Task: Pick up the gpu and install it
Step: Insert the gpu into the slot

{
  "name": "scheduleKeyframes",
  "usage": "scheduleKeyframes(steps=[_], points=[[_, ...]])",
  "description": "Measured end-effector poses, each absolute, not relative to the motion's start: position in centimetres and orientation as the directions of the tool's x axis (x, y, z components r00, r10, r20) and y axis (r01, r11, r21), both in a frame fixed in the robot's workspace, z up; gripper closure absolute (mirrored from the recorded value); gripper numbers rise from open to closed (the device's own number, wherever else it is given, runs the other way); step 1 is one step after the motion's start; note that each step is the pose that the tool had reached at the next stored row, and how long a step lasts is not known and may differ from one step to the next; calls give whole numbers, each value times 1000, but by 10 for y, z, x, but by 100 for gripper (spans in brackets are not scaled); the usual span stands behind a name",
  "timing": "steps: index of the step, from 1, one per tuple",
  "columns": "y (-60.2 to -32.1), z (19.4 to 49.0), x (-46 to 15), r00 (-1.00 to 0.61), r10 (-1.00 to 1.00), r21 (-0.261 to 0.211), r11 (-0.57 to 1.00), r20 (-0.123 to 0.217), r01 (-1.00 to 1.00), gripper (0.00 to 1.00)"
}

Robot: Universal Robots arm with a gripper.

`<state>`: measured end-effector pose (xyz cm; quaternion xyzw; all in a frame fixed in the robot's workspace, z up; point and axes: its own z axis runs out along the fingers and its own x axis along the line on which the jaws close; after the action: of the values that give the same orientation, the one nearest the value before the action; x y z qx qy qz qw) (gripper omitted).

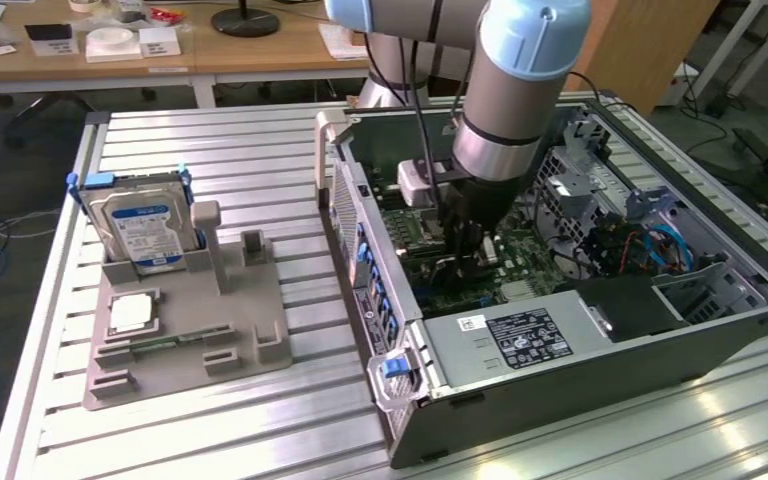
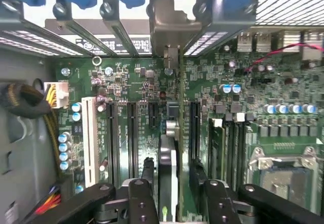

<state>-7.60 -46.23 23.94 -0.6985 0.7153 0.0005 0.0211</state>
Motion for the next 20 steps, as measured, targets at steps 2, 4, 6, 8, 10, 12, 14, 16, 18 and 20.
scheduleKeyframes(steps=[2, 4, 6, 8, 10, 12, 14, 16, 18, 20], points=[[-462, 247, -76, -23, -999, -30, 24, -31, -999, 58], [-462, 254, -76, -23, -999, -31, 24, -31, -999, 58], [-462, 262, -76, -23, -999, -31, 24, -31, -999, 58], [-461, 271, -76, -23, -999, -31, 24, -31, -999, 58], [-461, 279, -76, -23, -999, -31, 24, -31, -999, 58], [-461, 281, -76, -23, -999, -31, 24, -31, -999, 58], [-461, 281, -76, -23, -999, -31, 24, -31, -999, 58], [-461, 281, -76, -23, -999, -31, 24, -31, -999, 58], [-461, 281, -76, -23, -999, -31, 24, -31, -999, 58], [-461, 281, -76, -23, -999, -31, 24, -31, -999, 58]])
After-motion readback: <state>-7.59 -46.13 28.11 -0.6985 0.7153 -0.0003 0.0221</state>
